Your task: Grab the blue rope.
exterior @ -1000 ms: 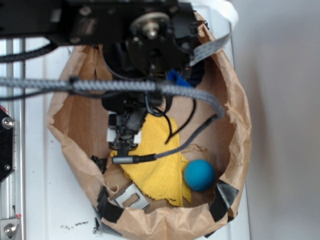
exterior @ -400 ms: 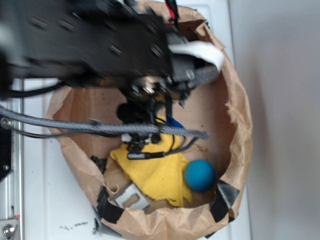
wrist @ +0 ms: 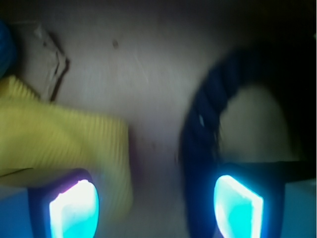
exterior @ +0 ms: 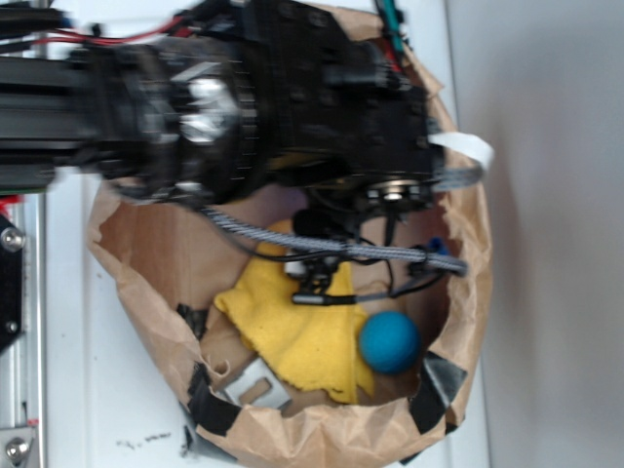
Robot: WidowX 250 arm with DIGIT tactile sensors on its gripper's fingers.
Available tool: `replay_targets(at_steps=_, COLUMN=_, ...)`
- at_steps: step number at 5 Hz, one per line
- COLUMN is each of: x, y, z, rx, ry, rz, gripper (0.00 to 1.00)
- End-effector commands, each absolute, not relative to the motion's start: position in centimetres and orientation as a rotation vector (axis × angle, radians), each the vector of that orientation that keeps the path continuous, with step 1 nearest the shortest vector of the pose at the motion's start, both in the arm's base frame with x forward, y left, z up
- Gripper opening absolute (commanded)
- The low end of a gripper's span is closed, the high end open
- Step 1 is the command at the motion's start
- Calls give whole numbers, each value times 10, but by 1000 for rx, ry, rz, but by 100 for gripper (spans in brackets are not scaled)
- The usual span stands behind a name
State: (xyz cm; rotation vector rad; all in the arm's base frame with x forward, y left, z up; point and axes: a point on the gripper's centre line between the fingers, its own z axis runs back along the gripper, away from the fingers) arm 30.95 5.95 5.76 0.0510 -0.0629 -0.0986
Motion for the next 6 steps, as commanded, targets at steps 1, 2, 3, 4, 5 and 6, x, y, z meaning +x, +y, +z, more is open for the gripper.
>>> replay_targets(at_steps=1, x=335, y=75, z=72, rx=96, ry=-136, rz=-15, gripper=100)
replay_targets(at_steps=2, x=353, y=84, z=70, rx=145, ry=-166, rz=42, gripper=100)
replay_targets(at_steps=3, x=356, y=94, z=67, rx=123, ry=-148, rz=108, gripper=100)
replay_targets(at_steps=4, x=354, y=102, z=68, rx=107, ry=-177, rz=217, gripper=100)
replay_targets(at_steps=5, x=349, y=101, z=69, rx=97, ry=-227, rz=282, gripper=100)
replay_targets(at_steps=6, x=341, y=97, z=69, rx=117, ry=-313, rz=281, gripper=100)
